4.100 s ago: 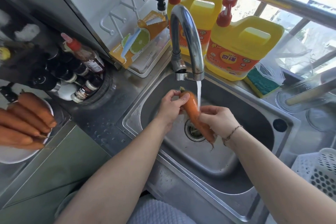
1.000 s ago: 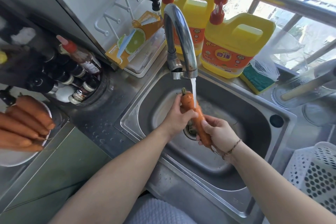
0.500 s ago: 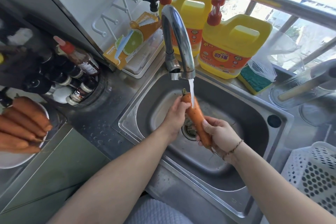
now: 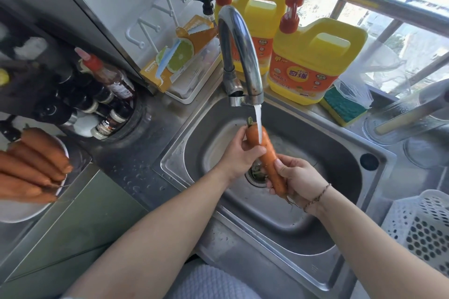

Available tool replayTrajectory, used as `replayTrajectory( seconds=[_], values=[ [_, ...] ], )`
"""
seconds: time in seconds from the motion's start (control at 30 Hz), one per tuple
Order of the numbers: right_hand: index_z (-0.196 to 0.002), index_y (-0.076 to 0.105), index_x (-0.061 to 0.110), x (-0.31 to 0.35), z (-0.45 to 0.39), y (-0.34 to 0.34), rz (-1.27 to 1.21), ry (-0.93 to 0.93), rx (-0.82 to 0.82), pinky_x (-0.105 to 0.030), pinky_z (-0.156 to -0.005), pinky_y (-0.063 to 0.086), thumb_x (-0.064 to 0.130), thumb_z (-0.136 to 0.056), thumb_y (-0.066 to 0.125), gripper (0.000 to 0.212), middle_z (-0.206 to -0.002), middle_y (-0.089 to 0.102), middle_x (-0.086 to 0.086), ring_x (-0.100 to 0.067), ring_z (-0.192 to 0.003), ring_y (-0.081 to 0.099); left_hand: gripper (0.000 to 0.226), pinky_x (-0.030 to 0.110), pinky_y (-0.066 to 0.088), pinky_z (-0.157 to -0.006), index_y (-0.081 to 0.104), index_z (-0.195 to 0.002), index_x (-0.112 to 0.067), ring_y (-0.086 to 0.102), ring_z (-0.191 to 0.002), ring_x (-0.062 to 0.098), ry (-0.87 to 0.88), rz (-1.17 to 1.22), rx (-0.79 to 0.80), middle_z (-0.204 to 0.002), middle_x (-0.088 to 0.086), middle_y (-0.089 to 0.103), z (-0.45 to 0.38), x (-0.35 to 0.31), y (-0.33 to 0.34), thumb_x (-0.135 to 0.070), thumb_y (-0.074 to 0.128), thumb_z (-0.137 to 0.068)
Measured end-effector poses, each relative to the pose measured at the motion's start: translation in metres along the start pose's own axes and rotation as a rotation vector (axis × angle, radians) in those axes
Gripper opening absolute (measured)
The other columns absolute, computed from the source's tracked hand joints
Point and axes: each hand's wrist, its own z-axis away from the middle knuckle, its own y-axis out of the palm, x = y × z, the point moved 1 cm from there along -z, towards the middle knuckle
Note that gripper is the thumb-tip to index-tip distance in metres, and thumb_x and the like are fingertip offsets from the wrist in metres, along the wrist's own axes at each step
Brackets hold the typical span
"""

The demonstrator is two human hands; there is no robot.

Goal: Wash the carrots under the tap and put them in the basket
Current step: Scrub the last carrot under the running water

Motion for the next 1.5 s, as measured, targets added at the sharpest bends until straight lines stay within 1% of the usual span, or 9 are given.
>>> replayTrajectory(
  seconds=[0.1,0.3,0.5,0.63,0.9,1.0,1.1,1.3,1.5],
  values=[
    [-0.114,0.064,0.001,-0.002,0.0,0.0,0.058,-0.039,-0.039,-0.033,-0.054,0.053,0.009,-0.103,0.046,0.022,-0.088,0.065,-0.017,-0.024,-0.06,0.059,0.051,0.025,0.052,-0.084,0.049,-0.113,-0.031,0.061,-0.088,0.002,0.004,-0.028,0.044,-0.1,-0.003,0.059,-0.001,0.003,0.002,-0.011,0.069,-0.07],
    [-0.116,0.065,0.011,-0.006,-0.002,0.009,0.113,-0.076,-0.116,-0.038,-0.062,0.053,0.01,-0.101,0.052,0.02,-0.087,0.068,-0.017,-0.028,-0.065,0.062,0.014,0.01,0.049,-0.068,0.055,-0.102,-0.029,0.058,-0.084,0.005,-0.018,0.1,-0.14,-0.101,0.002,0.059,-0.001,0.001,0.009,-0.02,0.052,-0.092],
    [-0.121,0.064,0.01,-0.006,0.001,0.009,0.156,-0.074,-0.148,-0.031,-0.053,0.053,0.011,-0.101,0.052,0.023,-0.09,0.067,-0.018,-0.025,-0.062,0.062,0.041,0.014,0.05,-0.077,0.047,-0.112,-0.033,0.056,-0.091,0.006,-0.017,0.071,-0.008,-0.102,-0.002,0.056,0.003,0.006,0.009,-0.014,0.062,-0.078],
    [-0.122,0.063,0.012,-0.005,0.003,0.014,0.223,-0.113,-0.169,-0.023,-0.045,0.048,0.01,-0.102,0.051,0.023,-0.085,0.067,-0.017,-0.022,-0.055,0.061,0.021,0.013,0.048,-0.073,0.049,-0.108,-0.033,0.056,-0.089,0.005,-0.038,0.061,-0.129,-0.103,-0.001,0.058,0.001,0.005,0.011,-0.018,0.051,-0.094],
    [-0.122,0.063,0.013,-0.006,0.0,0.012,0.237,-0.11,-0.182,-0.031,-0.055,0.054,0.012,-0.101,0.053,0.024,-0.096,0.069,-0.023,-0.022,-0.059,0.063,0.046,0.016,0.046,-0.077,0.042,-0.122,-0.031,0.056,-0.096,0.005,-0.057,0.022,-0.061,-0.107,-0.004,0.057,0.002,0.007,0.007,-0.02,0.061,-0.08],
    [-0.119,0.062,0.014,-0.006,0.0,0.014,0.16,-0.084,-0.151,-0.031,-0.054,0.055,0.011,-0.102,0.051,0.021,-0.091,0.067,-0.02,-0.023,-0.061,0.063,0.018,0.014,0.047,-0.071,0.051,-0.111,-0.031,0.058,-0.092,0.004,-0.082,0.034,-0.139,-0.104,-0.004,0.061,-0.001,0.004,0.007,-0.02,0.046,-0.098],
    [-0.121,0.06,0.002,-0.007,0.001,0.011,0.055,-0.024,-0.043,-0.034,-0.055,0.055,0.009,-0.103,0.047,0.024,-0.09,0.064,-0.018,-0.025,-0.061,0.061,0.035,0.022,0.044,-0.074,0.063,-0.098,-0.027,0.063,-0.088,-0.001,-0.153,0.052,-0.239,-0.096,-0.008,0.07,-0.001,0.002,0.001,-0.03,0.029,-0.106],
    [-0.118,0.061,0.001,-0.002,0.002,0.001,-0.018,-0.002,-0.013,-0.033,-0.053,0.054,0.01,-0.103,0.044,0.024,-0.086,0.066,-0.013,-0.023,-0.06,0.059,0.034,0.02,0.051,-0.084,0.052,-0.114,-0.028,0.063,-0.087,0.0,0.014,-0.052,0.025,-0.099,-0.002,0.062,0.004,0.006,-0.001,-0.007,0.062,-0.089],
    [-0.114,0.062,0.003,-0.008,0.004,0.006,0.006,-0.027,-0.005,-0.034,-0.054,0.055,0.008,-0.103,0.044,0.022,-0.085,0.066,-0.012,-0.024,-0.061,0.059,0.012,0.027,0.049,-0.081,0.06,-0.098,-0.03,0.06,-0.093,0.014,-0.071,0.021,-0.198,-0.098,0.002,0.064,-0.001,0.001,0.007,-0.029,0.052,-0.088]
  ],
)
